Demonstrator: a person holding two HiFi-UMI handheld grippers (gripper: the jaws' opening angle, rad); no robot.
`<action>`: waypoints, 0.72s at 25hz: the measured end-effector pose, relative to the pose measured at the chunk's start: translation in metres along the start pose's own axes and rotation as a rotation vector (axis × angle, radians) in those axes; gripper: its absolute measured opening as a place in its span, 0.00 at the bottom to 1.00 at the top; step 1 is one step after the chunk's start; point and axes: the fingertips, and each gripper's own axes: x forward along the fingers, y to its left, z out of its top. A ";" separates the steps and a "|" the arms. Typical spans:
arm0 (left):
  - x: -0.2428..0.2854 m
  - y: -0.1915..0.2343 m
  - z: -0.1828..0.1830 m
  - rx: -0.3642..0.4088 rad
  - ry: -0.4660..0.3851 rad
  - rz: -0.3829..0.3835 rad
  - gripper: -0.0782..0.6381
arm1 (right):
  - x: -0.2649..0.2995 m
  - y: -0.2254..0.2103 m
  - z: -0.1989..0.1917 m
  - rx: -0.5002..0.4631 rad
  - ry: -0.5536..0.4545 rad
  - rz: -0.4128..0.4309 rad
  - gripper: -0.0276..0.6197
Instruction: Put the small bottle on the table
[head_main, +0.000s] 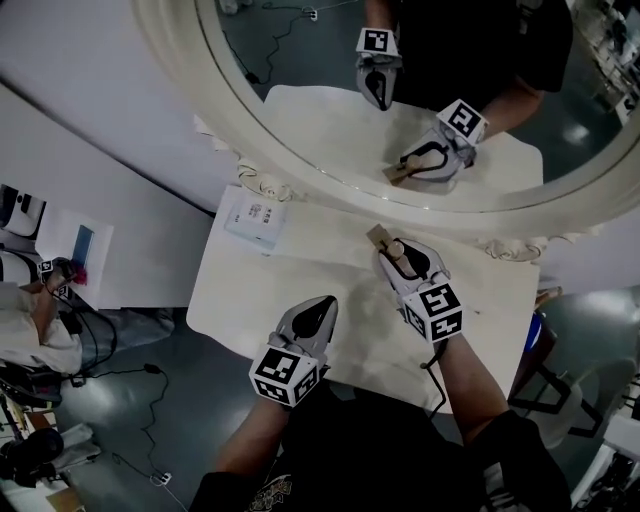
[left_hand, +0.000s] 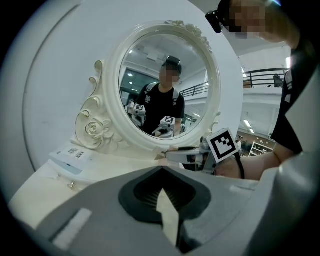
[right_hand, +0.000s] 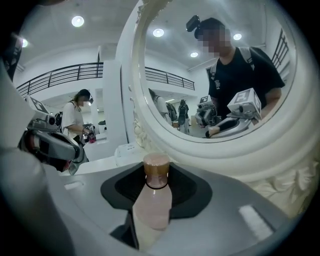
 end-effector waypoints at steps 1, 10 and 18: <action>-0.001 0.000 0.000 -0.002 0.002 0.005 0.11 | 0.001 -0.001 0.000 -0.004 -0.002 0.001 0.30; -0.008 0.003 -0.006 -0.015 0.015 0.038 0.11 | 0.010 -0.001 0.003 -0.024 -0.030 0.007 0.30; -0.008 -0.003 -0.011 -0.022 0.019 0.043 0.11 | 0.011 0.000 0.003 -0.099 -0.053 0.012 0.30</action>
